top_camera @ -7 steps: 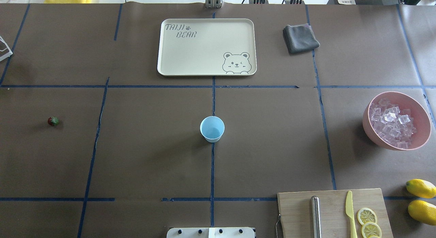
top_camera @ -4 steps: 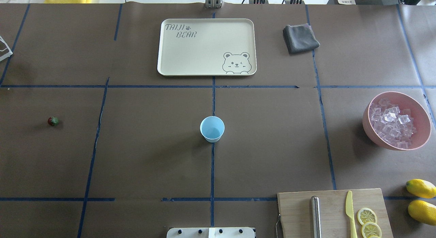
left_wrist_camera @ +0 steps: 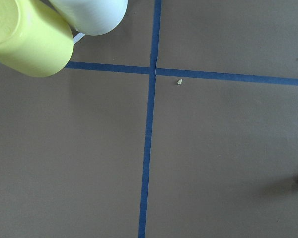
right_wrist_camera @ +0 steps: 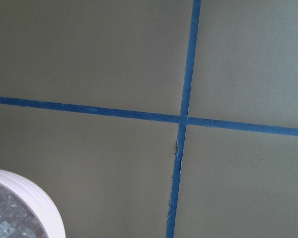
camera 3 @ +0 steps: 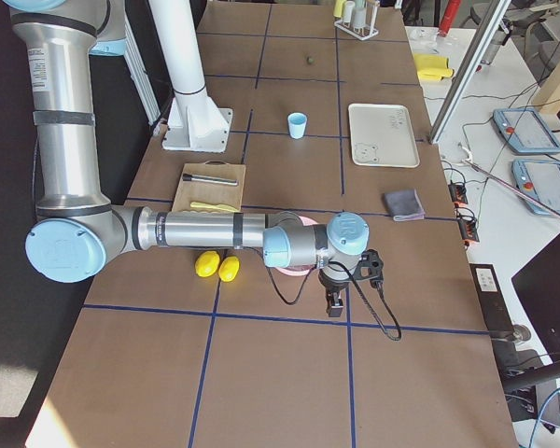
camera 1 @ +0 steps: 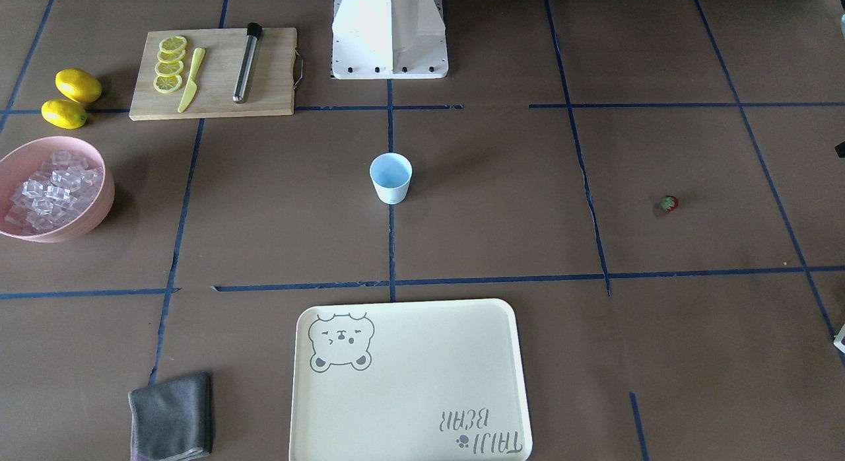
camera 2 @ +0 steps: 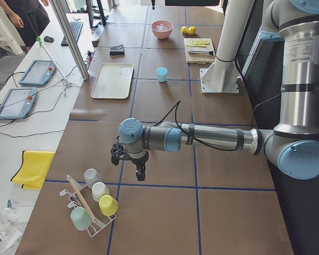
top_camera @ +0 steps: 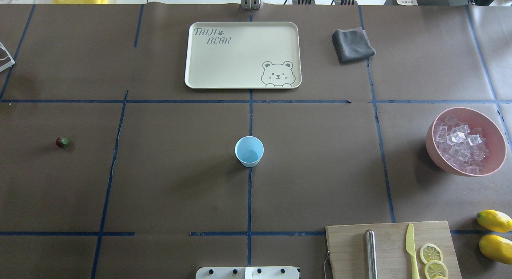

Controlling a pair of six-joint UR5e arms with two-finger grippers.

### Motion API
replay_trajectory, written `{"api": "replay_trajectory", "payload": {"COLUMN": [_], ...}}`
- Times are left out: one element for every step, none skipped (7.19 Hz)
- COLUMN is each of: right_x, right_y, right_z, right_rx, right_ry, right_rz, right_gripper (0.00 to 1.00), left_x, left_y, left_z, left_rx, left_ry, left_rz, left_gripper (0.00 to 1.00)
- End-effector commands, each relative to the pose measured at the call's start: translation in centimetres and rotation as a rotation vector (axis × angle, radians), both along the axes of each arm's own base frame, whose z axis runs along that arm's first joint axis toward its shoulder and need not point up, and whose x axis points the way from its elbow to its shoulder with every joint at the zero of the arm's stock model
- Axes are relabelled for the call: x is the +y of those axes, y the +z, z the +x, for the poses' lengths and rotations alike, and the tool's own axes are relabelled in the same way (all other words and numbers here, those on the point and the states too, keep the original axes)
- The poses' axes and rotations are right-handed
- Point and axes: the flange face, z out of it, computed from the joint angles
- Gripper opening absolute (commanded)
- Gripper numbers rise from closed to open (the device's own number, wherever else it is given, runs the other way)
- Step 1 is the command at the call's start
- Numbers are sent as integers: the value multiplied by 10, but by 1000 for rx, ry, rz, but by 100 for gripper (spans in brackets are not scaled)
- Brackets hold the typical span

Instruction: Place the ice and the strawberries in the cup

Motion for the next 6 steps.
{"api": "replay_trajectory", "payload": {"right_x": [-1, -1, -2, -2, 14, 32], "right_y": [-5, -10, -22, -52, -85, -100], "right_z": [-4, -5, -15, -39, -71, -83], "right_rx": [-7, -19, -22, -30, -33, -37], "right_ry": [-6, -6, -14, 21, 30, 7], "right_rz": [7, 14, 27, 2, -8, 11], "right_gripper": [100, 100, 100, 99, 99, 99], "left_x": [0, 0, 0, 0, 0, 0], "left_y": [0, 0, -1, -1, -1, -2], "left_z": [0, 0, 1, 1, 1, 1], "left_rx": [-1, -1, -1, -1, -1, -1], "left_ry": [0, 2, 3, 3, 3, 3], "left_rz": [1, 2, 3, 3, 5, 8], "left_gripper": [100, 100, 100, 100, 100, 100]}}
